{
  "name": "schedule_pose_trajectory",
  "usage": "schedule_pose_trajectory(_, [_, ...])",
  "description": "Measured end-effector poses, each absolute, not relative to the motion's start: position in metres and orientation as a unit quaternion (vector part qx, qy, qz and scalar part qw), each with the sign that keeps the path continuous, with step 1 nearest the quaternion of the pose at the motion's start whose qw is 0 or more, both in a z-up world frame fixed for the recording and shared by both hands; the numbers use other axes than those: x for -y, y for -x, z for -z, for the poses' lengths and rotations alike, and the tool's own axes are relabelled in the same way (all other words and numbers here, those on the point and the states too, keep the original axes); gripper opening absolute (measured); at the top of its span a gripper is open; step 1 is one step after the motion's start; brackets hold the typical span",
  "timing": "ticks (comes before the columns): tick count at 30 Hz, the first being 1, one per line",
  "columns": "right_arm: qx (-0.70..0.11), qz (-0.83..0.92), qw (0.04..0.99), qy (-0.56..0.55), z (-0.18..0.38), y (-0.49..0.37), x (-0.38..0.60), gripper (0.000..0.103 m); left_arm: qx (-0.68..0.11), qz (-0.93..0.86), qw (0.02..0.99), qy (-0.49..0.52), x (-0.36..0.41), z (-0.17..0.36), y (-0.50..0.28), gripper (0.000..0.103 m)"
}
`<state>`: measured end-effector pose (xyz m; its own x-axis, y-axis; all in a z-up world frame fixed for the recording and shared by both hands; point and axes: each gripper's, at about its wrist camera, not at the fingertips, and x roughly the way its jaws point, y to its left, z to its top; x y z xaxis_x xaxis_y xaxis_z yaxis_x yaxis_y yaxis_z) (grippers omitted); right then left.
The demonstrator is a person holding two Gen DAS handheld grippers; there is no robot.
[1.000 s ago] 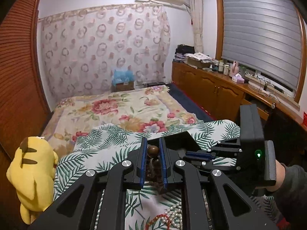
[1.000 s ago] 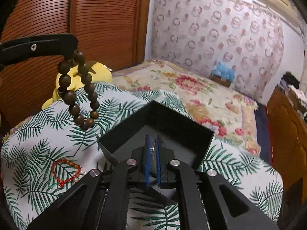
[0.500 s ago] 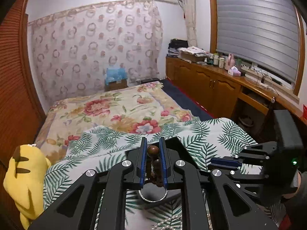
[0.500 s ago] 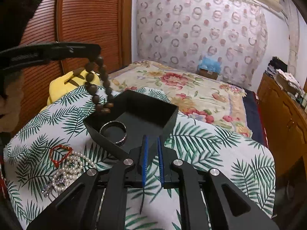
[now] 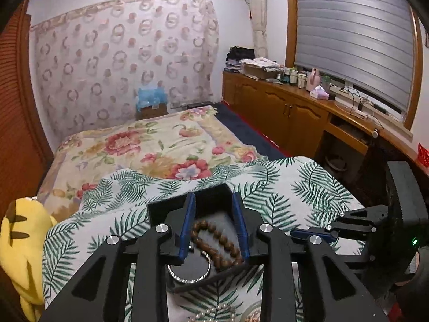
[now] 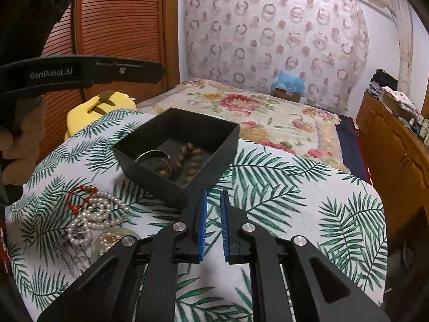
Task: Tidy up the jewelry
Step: 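Carry the bead bracelet into the black box and open the left gripper, then grasp the red string bracelet with the left gripper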
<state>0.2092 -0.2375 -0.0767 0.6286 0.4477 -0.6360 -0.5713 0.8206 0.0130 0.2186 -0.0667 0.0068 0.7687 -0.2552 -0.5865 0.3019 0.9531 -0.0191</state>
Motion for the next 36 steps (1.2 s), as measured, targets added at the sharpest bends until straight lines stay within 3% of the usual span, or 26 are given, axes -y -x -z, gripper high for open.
schedule_pose_trajectory(9, [-0.349, -0.32, 0.877, 0.084, 0.089, -0.184, 0.221, 0.011, -0.316, 0.138, 0.938, -0.038, 0.043, 0.007, -0.182, 0.041])
schedule_pose_trajectory(36, [-0.408, -0.319, 0.85, 0.098, 0.117, -0.165, 0.208, 0.011, -0.352, 0.1, 0.931, 0.001, -0.017, 0.061, -0.095, 0.041])
